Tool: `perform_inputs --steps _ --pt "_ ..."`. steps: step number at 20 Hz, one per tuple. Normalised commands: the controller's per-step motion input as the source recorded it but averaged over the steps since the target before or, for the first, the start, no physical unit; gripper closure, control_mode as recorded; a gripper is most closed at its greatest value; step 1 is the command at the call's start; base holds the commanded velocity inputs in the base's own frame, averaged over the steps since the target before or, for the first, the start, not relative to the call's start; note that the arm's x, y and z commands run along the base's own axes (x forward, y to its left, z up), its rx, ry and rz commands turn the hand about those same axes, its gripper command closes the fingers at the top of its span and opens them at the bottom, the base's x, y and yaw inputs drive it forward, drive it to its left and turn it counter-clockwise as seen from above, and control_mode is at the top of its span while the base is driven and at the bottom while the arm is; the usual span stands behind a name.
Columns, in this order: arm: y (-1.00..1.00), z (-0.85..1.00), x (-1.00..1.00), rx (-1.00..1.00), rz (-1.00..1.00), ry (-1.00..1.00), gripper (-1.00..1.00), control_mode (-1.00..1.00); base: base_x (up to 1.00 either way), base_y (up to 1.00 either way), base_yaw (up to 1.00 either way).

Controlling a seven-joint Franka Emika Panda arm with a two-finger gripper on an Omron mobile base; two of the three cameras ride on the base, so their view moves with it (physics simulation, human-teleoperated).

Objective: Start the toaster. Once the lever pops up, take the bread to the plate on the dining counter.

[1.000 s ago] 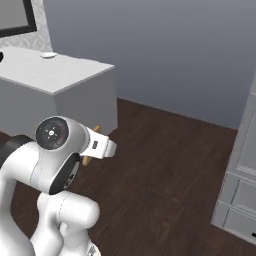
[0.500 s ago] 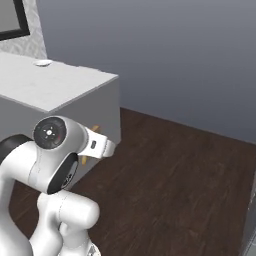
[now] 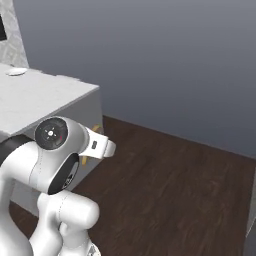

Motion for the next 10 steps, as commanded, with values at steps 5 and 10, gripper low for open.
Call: perform_inputs --steps 5,10 --pt "0.00 0.00 0.00 0.00 0.00 0.00 1.00 1.00 1.00 0.00 -0.03" --pt "0.00 0.00 0.00 0.00 0.00 0.00 1.00 1.00 1.00 0.00 0.00"
